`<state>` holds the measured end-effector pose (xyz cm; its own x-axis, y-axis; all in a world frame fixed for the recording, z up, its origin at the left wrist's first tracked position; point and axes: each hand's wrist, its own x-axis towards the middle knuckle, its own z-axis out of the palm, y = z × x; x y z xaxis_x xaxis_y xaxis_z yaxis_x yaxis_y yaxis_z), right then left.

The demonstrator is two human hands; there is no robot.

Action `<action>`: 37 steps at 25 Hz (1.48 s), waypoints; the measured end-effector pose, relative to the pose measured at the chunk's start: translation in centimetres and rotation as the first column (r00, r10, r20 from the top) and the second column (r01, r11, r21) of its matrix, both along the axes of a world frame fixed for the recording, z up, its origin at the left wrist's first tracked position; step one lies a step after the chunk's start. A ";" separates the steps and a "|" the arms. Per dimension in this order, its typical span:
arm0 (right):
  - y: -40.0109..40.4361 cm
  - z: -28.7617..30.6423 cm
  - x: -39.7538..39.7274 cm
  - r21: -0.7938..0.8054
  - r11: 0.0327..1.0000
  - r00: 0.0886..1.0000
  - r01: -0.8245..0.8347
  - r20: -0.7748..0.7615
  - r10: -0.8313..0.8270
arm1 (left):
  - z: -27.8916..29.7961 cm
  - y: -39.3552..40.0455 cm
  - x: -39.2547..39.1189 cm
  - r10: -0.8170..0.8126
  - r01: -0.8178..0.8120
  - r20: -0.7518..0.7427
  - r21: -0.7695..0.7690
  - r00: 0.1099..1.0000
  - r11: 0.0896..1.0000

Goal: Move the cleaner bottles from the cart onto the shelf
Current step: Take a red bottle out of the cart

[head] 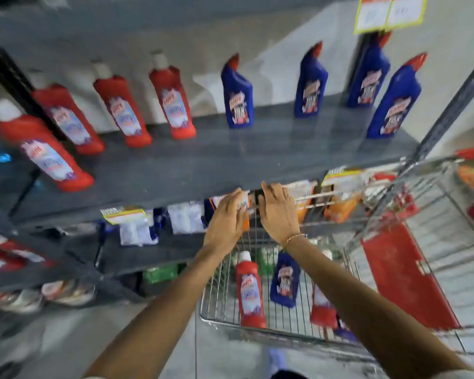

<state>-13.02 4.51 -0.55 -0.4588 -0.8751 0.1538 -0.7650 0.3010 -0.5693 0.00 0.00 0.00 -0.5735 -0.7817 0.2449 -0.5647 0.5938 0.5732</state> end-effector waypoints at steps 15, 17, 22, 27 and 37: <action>2.3 -26.4 1.1 0.731 0.657 0.874 -0.183 0.427 -0.231 | -25.1 1.0 -0.3 0.119 -0.575 0.600 0.662 0.791 0.480; 0.9 -27.0 1.7 0.747 0.636 0.891 -0.191 0.404 -0.207 | -27.2 0.9 0.5 0.101 -0.561 0.578 0.711 0.810 0.424; 0.6 -28.9 1.8 0.767 0.630 0.789 -0.122 0.460 -0.407 | -28.7 1.4 1.0 0.129 -0.566 0.554 0.775 0.822 0.281; 3.1 -26.9 -1.4 0.563 0.808 0.484 -0.172 0.763 -0.429 | -24.9 1.7 1.1 0.332 -0.435 0.362 0.882 0.871 0.179; 0.5 -7.4 -5.5 -0.153 0.985 0.419 -0.083 0.891 0.174 | -5.7 -1.4 0.3 0.314 -0.064 -0.223 0.715 0.923 0.696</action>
<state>-18.57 5.03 -7.91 -0.2586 -0.9430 -0.2095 0.1688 0.1695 -0.9710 0.27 -1.39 -5.69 -0.3865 -0.8821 -0.2692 -0.3415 -0.1343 0.9303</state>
